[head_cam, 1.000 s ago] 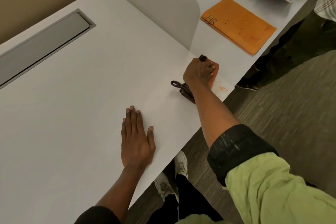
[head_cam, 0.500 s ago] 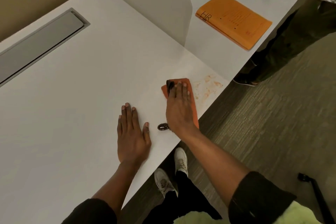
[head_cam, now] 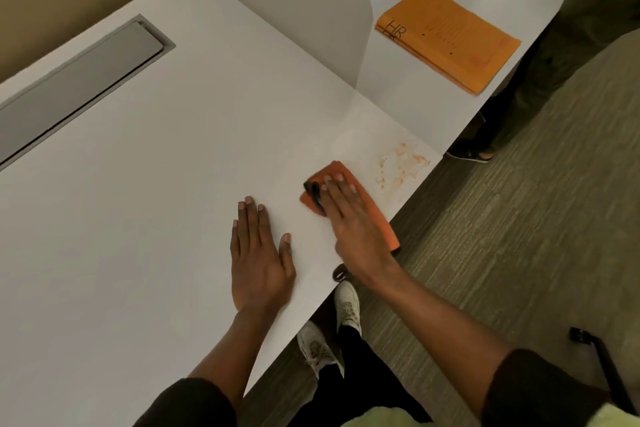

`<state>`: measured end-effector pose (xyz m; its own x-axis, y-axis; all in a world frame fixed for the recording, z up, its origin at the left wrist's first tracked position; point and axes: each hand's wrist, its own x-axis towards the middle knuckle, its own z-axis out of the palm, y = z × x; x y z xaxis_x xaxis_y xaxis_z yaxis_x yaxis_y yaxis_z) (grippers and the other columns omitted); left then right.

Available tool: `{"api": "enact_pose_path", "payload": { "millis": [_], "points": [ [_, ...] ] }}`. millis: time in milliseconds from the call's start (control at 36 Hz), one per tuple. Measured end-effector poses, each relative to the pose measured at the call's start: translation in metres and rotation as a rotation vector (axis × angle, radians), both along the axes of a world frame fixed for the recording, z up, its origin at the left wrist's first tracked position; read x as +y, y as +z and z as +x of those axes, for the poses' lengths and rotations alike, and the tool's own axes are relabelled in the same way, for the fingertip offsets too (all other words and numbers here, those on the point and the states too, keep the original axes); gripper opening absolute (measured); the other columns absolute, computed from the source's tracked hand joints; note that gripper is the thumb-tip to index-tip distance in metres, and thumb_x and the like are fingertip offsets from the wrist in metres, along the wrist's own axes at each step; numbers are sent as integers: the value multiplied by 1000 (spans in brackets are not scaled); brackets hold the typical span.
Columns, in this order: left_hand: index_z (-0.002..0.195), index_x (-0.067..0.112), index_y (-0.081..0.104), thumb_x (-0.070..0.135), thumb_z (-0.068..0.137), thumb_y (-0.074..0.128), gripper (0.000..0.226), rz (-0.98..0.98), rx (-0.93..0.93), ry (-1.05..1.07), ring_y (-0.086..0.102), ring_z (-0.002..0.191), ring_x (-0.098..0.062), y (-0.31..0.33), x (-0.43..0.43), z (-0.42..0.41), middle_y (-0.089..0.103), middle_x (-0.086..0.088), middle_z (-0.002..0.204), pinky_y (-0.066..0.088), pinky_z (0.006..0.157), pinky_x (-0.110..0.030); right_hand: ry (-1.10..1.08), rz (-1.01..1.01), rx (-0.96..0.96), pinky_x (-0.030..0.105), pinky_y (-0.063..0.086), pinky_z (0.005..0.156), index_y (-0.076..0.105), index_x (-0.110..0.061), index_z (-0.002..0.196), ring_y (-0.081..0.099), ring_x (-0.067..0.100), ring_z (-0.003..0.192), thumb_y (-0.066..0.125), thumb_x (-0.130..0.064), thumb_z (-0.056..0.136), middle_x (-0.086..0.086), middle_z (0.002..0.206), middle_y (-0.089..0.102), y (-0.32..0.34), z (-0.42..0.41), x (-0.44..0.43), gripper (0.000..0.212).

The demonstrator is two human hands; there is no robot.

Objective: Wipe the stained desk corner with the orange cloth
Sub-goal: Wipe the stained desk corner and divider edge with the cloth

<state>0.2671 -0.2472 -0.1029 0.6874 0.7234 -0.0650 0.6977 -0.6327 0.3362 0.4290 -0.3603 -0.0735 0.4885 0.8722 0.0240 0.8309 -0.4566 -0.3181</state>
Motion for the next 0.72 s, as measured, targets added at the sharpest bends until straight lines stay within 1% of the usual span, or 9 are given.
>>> {"api": "enact_pose_path", "payload": {
  "millis": [56,139,222,278,361,444,556,667,722],
  "points": [
    [177,12,4,46,116,28,73,-2,3,0,-13,172,-16,-2,0,-1,-8,-3,186,-5,139,-35,-66,36,5,51,23,128,36,0,156,24,35,157,42,19,77,20,165,34,-2,21,2,82],
    [177,14,1,47,116,29,74,-23,-2,4,-15,171,-15,-2,0,-1,-11,-1,185,-2,139,-38,-194,82,26,49,20,130,39,-2,156,22,32,158,49,16,87,17,165,34,0,46,21,72],
    [177,14,0,47,116,28,74,-23,-2,2,-16,171,-15,-2,-1,-1,-12,-1,185,-2,139,-38,-276,105,6,45,16,131,39,-4,156,22,29,159,52,14,88,14,166,34,1,43,32,72],
    [177,14,0,48,116,26,74,-24,-1,0,-16,171,-14,-2,0,-2,-13,-1,185,-2,139,-38,-244,137,-8,48,19,130,39,-3,156,23,30,158,53,16,86,16,166,35,0,27,29,74],
    [177,16,-1,49,116,25,74,-22,-13,7,-18,170,-12,-4,0,-2,-15,1,185,-3,139,-37,-99,154,12,50,24,128,36,-1,157,21,31,159,53,20,86,17,166,32,-4,-1,6,76],
    [177,17,-2,51,116,24,74,-27,-16,10,-17,170,-13,-6,0,-3,-16,2,185,-3,139,-37,-10,136,28,51,28,126,37,-1,156,22,32,158,53,21,87,16,166,33,-3,-2,-19,74],
    [177,16,1,51,116,24,74,-11,-18,5,-14,171,-15,-10,1,-3,-12,1,186,0,139,-39,-138,198,46,54,36,122,52,3,146,39,36,151,57,17,90,19,156,48,-2,28,-19,58],
    [177,16,1,50,116,25,74,-13,-22,0,-14,171,-15,-11,1,-3,-11,1,186,1,140,-40,-269,214,77,53,33,123,48,1,150,34,34,154,55,15,91,18,160,44,-2,32,4,61],
    [177,16,1,50,116,24,74,-27,-23,1,-15,171,-14,-9,1,-3,-11,1,186,1,140,-40,-239,237,74,52,32,124,46,1,151,33,33,154,53,16,92,17,161,42,-5,14,6,62]
  ]
}}
